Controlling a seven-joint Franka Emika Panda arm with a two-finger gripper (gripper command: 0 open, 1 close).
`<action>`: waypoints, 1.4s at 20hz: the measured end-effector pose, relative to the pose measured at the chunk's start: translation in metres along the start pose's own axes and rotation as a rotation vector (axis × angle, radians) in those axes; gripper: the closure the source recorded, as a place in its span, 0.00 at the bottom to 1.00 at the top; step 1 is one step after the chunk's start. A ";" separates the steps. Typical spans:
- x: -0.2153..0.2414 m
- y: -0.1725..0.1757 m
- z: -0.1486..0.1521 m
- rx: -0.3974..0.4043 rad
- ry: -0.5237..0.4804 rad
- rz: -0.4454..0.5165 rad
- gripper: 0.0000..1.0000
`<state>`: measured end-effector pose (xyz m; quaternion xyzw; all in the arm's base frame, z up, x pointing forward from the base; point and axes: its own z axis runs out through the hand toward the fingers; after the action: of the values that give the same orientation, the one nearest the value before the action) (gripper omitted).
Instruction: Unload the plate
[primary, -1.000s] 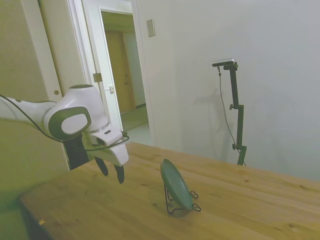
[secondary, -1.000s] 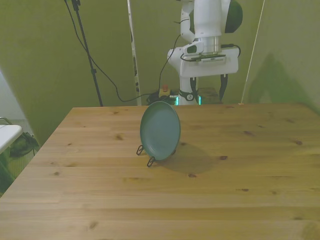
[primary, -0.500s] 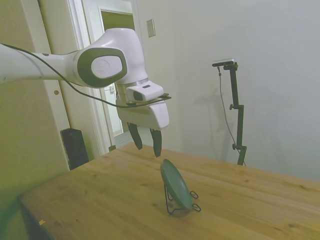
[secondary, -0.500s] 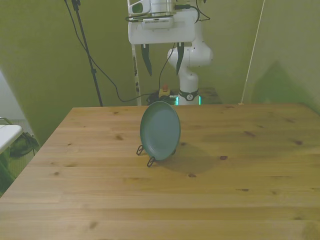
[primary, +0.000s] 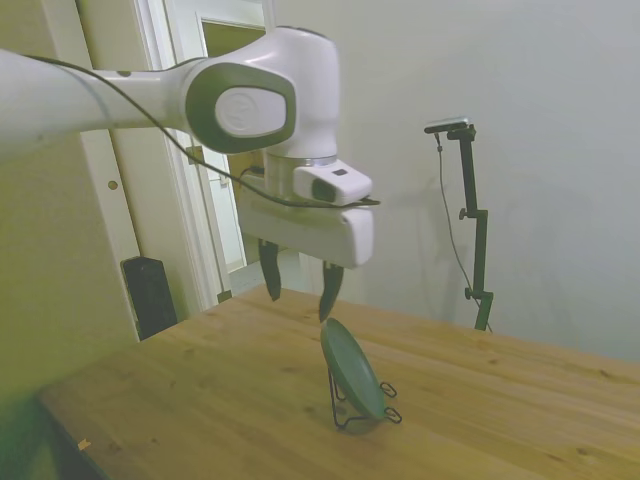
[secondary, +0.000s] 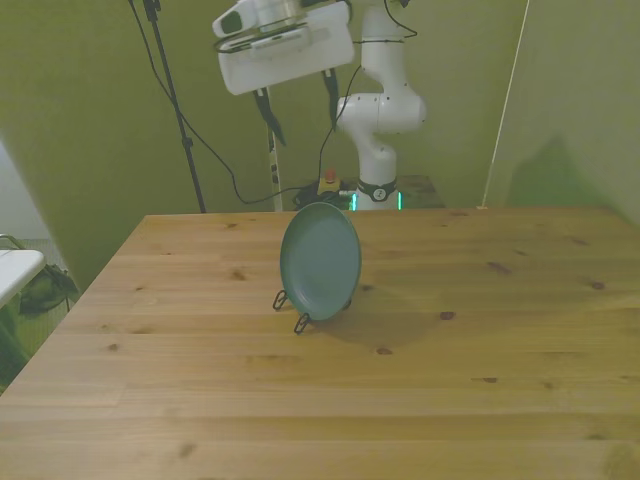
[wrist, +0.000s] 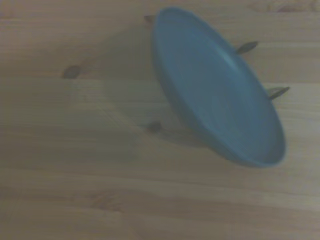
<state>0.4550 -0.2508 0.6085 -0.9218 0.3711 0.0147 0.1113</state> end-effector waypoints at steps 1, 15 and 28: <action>0.012 0.006 0.001 0.008 -0.001 -0.002 0.00; 0.097 -0.036 0.066 0.158 -0.183 -0.182 0.00; 0.074 -0.096 0.116 0.154 -0.309 -0.279 0.00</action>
<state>0.5810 -0.2090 0.5058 -0.9397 0.2187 0.1118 0.2380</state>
